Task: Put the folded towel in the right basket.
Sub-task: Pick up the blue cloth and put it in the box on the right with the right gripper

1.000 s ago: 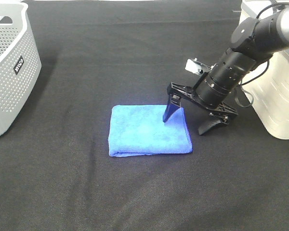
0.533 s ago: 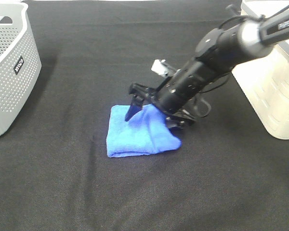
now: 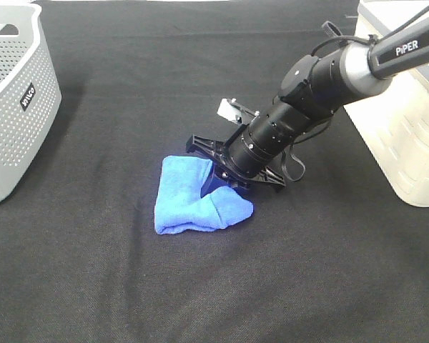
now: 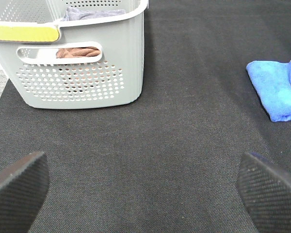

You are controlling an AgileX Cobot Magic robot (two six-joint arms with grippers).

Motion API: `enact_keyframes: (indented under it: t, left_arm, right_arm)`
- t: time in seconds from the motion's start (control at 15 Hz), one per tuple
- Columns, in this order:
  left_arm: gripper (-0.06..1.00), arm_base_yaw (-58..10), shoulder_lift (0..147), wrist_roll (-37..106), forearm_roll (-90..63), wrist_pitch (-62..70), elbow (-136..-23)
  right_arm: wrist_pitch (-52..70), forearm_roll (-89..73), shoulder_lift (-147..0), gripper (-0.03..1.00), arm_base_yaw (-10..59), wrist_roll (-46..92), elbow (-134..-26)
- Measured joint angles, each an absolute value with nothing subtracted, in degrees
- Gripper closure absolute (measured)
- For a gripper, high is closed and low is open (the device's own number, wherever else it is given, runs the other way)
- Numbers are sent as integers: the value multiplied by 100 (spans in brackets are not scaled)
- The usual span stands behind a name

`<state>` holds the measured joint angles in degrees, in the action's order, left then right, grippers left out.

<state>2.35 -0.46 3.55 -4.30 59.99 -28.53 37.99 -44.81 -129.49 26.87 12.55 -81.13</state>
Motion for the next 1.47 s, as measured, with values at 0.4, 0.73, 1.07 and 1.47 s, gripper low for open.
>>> enact_keyframes:
  t: [0.4, 0.73, 1.07, 1.47]
  left_arm:
    - [-4, 235, -46, 355, -430, 5999, -2853]
    - [-4, 235, -46, 355, -430, 5999, -2853]
    - [-4, 235, -46, 355, -430, 5999, -2853]
    - [-4, 235, -46, 355, -430, 5999, -2853]
  right_arm:
    - [6079, -4291, -12250, 78, 2441, 1255, -10130]
    - [6910, -4234, -11860, 78, 1255, 1083, -12193]
    - [6933, -3587, -11585, 78, -401, 819, -13505]
    - [6973, -779, -11620, 78, -1215, 779, -13505]
